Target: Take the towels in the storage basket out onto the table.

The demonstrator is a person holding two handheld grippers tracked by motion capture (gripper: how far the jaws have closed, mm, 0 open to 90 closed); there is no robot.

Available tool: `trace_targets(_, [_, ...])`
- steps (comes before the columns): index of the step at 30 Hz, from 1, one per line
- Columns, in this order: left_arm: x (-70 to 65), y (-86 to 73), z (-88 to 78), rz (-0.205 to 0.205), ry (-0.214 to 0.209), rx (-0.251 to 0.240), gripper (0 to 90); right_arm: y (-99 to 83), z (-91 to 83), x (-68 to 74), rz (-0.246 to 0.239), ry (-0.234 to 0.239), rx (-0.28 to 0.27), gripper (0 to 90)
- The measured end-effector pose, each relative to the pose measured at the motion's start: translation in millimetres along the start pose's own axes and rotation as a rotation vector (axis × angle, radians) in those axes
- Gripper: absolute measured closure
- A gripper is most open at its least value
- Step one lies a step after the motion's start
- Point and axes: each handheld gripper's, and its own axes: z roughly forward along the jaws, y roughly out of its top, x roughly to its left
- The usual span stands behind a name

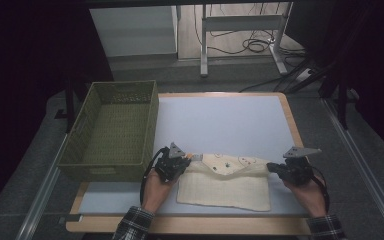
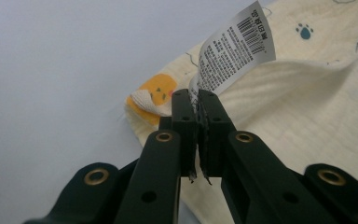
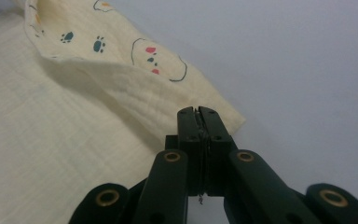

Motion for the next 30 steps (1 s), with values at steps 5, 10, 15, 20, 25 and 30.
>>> trace_targets(5, [-4.2,-6.6,-11.8,0.008,-0.005,-0.018,86.6,-6.8,-9.5,9.9,-0.017,0.007,-0.006,88.6])
trace_targets(10, [-7.5,-15.5,-23.3,0.005,-0.019,-0.038,86.5,-12.6,-16.2,20.1,-0.031,0.032,-0.011,88.5])
trace_targets(15, [-7.2,-26.4,-27.3,-0.008,-0.036,-0.037,86.4,-19.5,-20.0,29.9,-0.049,0.047,-0.002,88.5])
trace_targets(20, [-10.4,-34.2,-33.1,-0.008,-0.052,-0.049,86.4,-25.7,-25.2,38.5,-0.053,0.058,-0.003,88.5])
trace_targets(25, [-16.5,-41.0,-38.9,0.005,-0.065,-0.048,86.4,-29.3,-29.5,46.3,-0.062,0.067,-0.004,88.5])
trace_targets(30, [-17.9,-50.4,-39.2,-0.003,-0.086,-0.03,85.6,-33.4,-32.8,51.2,-0.081,0.058,0.005,88.3])
